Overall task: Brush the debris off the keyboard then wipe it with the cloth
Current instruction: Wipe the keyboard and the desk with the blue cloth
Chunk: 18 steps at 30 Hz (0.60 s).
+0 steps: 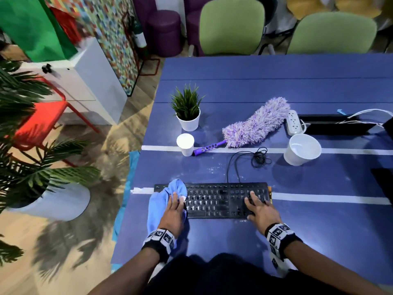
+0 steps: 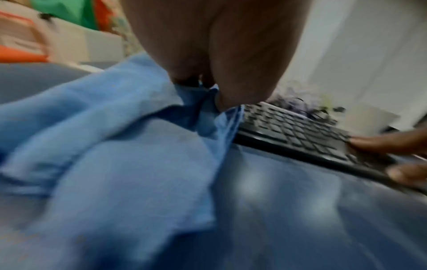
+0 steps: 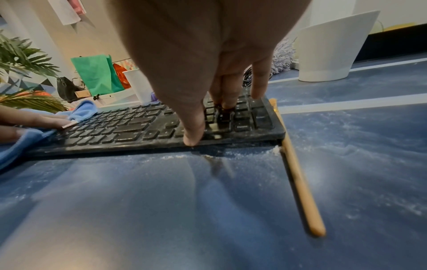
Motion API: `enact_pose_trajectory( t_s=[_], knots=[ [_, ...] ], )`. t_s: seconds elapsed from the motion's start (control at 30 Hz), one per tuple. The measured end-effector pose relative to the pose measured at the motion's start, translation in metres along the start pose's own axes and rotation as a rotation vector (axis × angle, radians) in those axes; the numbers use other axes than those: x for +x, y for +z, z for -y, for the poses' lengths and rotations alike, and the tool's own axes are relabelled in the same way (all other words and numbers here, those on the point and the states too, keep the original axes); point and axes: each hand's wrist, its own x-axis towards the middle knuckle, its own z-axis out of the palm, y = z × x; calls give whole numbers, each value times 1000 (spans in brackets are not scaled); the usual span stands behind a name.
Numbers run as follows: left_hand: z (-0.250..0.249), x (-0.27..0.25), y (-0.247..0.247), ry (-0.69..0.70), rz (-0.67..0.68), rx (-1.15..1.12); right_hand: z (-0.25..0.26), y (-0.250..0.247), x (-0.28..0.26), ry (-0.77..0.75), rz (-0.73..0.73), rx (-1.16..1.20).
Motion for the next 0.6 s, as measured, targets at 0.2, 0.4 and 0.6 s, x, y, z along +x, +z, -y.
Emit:
enact_pose_trajectory(
  t_s=[0.2, 0.4, 0.6],
  knots=[
    [68, -34, -19, -250, -147, -130, -8, 9, 8, -11, -3, 15],
    [62, -68, 28, -247, -102, -284, -12, 12, 11, -28, -12, -5],
    [62, -44, -1, -180, -125, -238, -21, 5, 11, -129, 29, -128]
  ],
)
